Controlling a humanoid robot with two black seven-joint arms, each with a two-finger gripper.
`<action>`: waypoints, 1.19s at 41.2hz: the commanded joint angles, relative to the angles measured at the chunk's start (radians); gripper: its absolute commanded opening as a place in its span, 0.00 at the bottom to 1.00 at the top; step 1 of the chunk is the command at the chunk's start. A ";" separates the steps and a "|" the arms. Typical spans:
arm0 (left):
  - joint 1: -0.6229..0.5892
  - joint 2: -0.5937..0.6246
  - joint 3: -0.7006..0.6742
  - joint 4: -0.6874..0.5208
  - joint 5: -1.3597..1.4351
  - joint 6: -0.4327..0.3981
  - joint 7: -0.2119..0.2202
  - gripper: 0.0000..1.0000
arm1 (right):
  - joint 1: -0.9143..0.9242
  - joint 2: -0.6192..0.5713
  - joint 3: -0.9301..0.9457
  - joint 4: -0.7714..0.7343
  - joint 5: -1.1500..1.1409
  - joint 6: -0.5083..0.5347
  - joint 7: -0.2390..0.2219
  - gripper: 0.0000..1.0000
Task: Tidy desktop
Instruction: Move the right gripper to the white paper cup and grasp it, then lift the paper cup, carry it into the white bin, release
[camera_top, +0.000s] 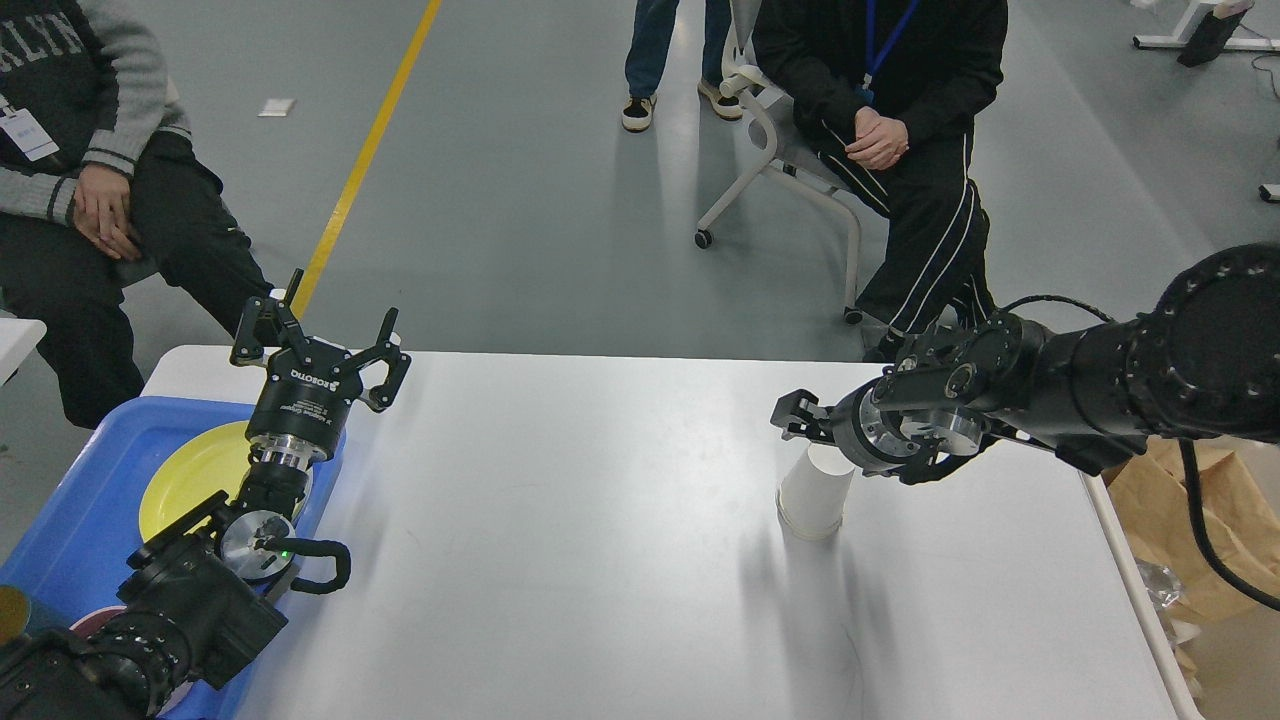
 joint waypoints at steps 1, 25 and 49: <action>0.000 0.000 0.000 0.000 0.000 0.000 0.000 0.99 | -0.030 0.014 -0.002 -0.013 0.002 -0.018 0.002 0.99; 0.000 0.000 0.000 0.000 0.000 0.000 0.000 0.99 | -0.083 0.033 0.006 -0.030 -0.003 -0.146 0.012 0.00; 0.000 0.000 0.000 0.000 0.000 0.000 0.000 0.99 | 0.051 -0.050 0.000 0.088 -0.031 -0.132 0.014 0.00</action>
